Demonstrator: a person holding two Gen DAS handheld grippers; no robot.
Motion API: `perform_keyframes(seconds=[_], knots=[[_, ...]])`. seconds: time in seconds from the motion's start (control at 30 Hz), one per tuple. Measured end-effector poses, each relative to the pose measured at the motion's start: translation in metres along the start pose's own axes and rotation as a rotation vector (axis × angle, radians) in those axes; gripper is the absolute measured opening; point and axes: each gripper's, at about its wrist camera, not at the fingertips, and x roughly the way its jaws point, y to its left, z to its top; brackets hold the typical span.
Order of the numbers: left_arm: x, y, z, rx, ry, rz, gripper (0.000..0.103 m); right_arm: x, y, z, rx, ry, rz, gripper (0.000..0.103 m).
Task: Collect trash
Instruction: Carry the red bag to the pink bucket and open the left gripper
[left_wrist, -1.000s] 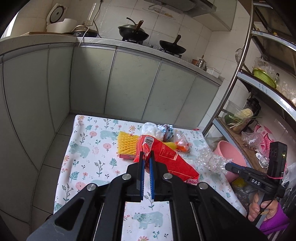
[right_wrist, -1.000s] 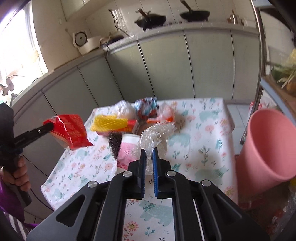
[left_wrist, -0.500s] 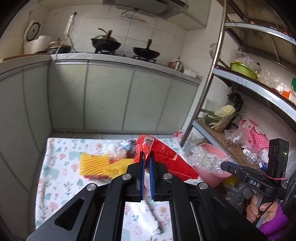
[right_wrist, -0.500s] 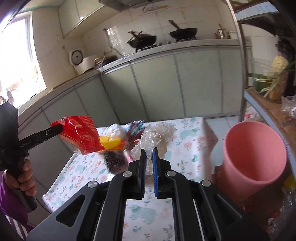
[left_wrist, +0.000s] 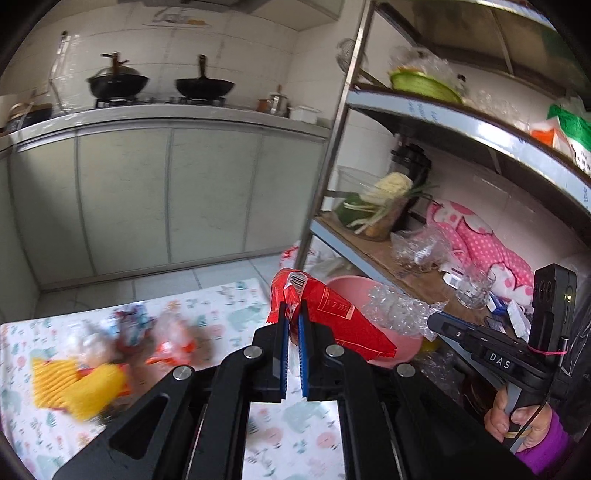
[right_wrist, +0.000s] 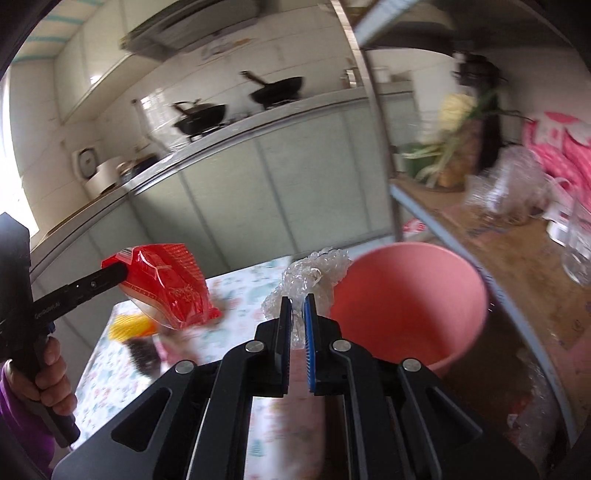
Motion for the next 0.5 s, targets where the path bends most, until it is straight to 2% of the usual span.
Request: perform_keyframes(seconds=[0.23, 0.5], knots=[[0.08, -0.041, 0.006, 0.052, 0.074, -0.056, 0.004, 0.022, -0.041, -0.007, 0.07, 0.045, -0.065, 0.007], [0.153, -0.062, -0.005, 0.061, 0.185, -0.096, 0.004, 0.039, -0.064, -0.015, 0.094, 0.089, -0.115, 0.007]])
